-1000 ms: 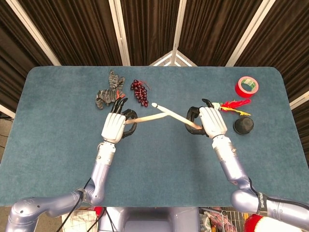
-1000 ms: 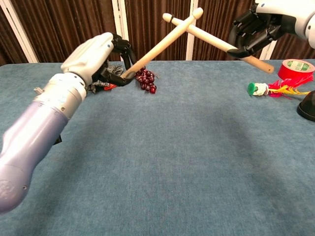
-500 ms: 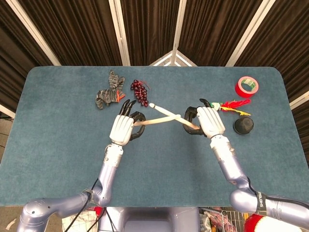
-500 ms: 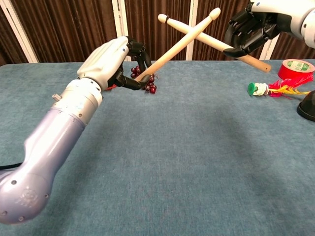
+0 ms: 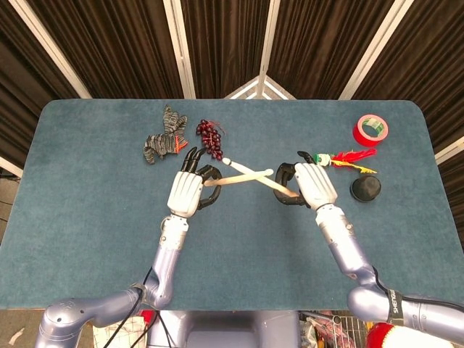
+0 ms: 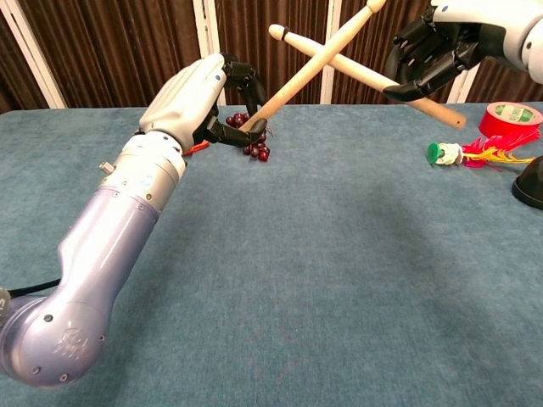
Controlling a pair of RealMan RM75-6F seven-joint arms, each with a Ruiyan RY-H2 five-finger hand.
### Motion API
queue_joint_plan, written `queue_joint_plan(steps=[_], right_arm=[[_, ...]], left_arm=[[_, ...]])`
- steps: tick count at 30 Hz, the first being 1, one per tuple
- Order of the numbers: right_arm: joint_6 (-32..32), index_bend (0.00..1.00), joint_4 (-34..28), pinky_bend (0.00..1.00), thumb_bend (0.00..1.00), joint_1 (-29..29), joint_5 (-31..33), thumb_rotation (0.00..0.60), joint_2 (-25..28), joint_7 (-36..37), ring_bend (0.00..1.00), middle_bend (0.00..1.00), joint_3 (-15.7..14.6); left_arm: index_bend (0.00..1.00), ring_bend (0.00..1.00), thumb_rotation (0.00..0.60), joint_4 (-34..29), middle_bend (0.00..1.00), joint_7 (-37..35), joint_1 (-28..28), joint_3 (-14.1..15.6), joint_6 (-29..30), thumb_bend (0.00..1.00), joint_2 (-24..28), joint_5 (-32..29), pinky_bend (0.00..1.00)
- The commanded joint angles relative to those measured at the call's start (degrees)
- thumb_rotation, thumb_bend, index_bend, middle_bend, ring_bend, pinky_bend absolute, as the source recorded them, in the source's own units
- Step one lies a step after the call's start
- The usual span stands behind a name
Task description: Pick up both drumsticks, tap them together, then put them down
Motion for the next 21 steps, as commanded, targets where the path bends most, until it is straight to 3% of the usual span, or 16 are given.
queue_joint_plan(steps=[1, 21], right_arm=[[0.0, 0.74, -0.1, 0.09, 0.5, 0.0, -0.2, 0.6, 0.0, 0.4, 0.46, 0.62, -0.1], [-0.2, 0.75, -0.1, 0.09, 0.5, 0.4, -0.2, 0.6, 0.4, 2.2, 0.47, 0.62, -0.7]], left_arm=[[0.58, 0.09, 0.6, 0.2, 0.59, 0.1, 0.0, 0.0, -0.3, 0.58, -0.1, -0.1, 0.0], [0.58, 0.09, 0.6, 2.2, 0.59, -3.0, 0.4, -0.2, 1.1, 0.58, -1.1, 0.9, 0.0]])
